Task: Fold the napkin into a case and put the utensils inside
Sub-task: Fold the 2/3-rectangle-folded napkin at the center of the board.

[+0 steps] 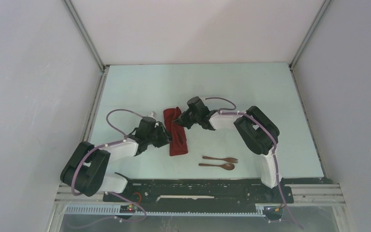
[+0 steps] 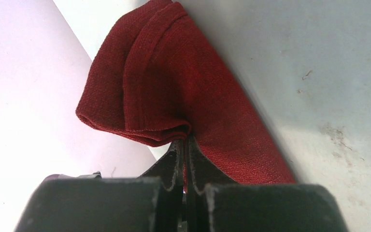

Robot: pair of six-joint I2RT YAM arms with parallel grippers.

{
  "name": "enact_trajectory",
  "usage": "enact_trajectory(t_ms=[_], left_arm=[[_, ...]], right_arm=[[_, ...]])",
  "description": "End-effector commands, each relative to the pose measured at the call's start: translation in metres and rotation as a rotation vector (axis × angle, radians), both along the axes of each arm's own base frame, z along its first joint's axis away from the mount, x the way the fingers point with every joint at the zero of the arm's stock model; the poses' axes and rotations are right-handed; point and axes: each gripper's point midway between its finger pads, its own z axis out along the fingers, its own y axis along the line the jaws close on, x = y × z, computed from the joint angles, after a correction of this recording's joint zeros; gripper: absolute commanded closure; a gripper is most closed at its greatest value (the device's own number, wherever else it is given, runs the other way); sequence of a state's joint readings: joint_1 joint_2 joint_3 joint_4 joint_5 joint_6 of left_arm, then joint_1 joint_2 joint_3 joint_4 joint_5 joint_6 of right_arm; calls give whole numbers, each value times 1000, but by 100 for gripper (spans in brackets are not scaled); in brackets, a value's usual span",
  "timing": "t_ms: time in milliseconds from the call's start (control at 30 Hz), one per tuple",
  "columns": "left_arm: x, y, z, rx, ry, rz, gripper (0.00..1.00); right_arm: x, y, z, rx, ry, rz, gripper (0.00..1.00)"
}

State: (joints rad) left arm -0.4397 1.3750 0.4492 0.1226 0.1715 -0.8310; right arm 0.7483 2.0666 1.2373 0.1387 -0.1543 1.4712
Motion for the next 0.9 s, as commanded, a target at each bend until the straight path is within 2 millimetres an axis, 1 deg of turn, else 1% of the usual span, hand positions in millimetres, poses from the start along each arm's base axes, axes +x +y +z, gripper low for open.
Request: enact_trajectory(t_ms=[0, 33, 133, 167, 267, 367, 500, 600, 667, 733, 867], left_arm=[[-23, 28, -19, 58, 62, 46, 59], [-25, 32, -19, 56, 64, 61, 57], [-24, 43, -8, 48, 30, 112, 51], [-27, 48, -8, 52, 35, 130, 50], [-27, 60, -3, 61, 17, 170, 48], [-25, 62, -4, 57, 27, 169, 55], [-22, 49, -12, 9, 59, 124, 62], [-18, 49, -19, 15, 66, 130, 62], [-12, 49, -18, 25, 66, 126, 62], [-10, 50, -21, 39, 77, 124, 63], [-9, 52, -28, 58, 103, 118, 66]], right_arm=[[10, 16, 14, 44, -32, -34, 100], [10, 17, 13, 42, -34, -34, 100], [10, 19, 14, 38, -44, -29, 100], [9, 20, 15, 36, -49, -26, 100], [7, 22, 17, 28, -64, -18, 100], [7, 25, 19, 18, -77, -5, 100], [5, 31, 22, 10, -94, 16, 100], [2, 35, 19, 2, -95, 40, 100], [-2, 37, 15, -2, -88, 57, 100], [-2, 36, 15, -6, -95, 67, 100], [-5, 39, 11, -9, -83, 101, 100]])
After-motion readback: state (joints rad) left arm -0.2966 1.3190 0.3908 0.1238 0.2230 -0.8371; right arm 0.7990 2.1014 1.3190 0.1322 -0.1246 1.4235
